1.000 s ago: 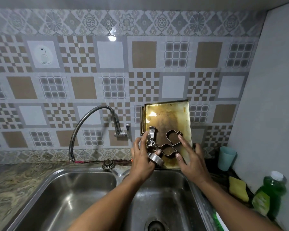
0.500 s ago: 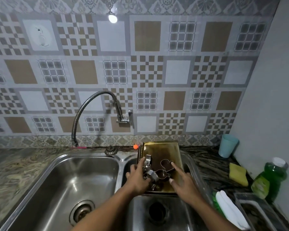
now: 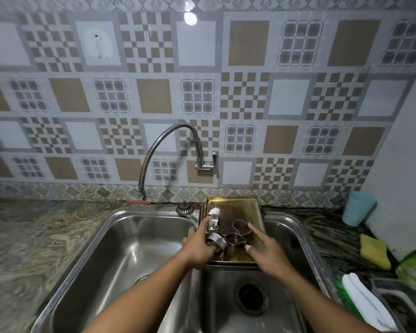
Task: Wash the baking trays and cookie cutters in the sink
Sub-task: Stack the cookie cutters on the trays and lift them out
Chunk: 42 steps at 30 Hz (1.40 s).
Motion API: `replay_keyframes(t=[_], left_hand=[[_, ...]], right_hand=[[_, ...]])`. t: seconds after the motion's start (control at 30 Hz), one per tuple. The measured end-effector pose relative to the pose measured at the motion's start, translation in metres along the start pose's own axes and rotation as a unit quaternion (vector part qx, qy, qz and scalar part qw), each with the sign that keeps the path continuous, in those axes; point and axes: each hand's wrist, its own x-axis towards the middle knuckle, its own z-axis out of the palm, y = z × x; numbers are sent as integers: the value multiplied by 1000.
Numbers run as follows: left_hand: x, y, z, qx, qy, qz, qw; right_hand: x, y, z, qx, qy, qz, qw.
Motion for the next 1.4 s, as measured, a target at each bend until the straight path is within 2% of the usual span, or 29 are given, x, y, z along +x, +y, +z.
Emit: replay_keyframes(t=[0.2, 0.43, 0.6, 0.73, 1.03, 1.2, 1.4], left_hand=[[-9, -44, -65, -4, 4, -6, 1000], [-15, -135, -151, -9, -15, -7, 1000], [-18, -224, -206, 5, 25, -20, 999], [-23, -292, -253, 2, 38, -48, 998], [9, -397, -337, -53, 47, -87, 994], [46, -421, -362, -74, 31, -90, 993], [71, -437, -372, -89, 15, -78, 993]], right_hand=[[10, -51, 57, 12, 6, -31, 999], [4, -115, 167, 49, 13, -45, 998], [8, -170, 253, 54, -5, -52, 997], [16, -213, 321, 84, -62, -64, 993], [74, -271, 436, 133, -96, -29, 986], [119, -279, 474, 76, -91, 19, 993], [140, -293, 489, -15, -65, 35, 997]])
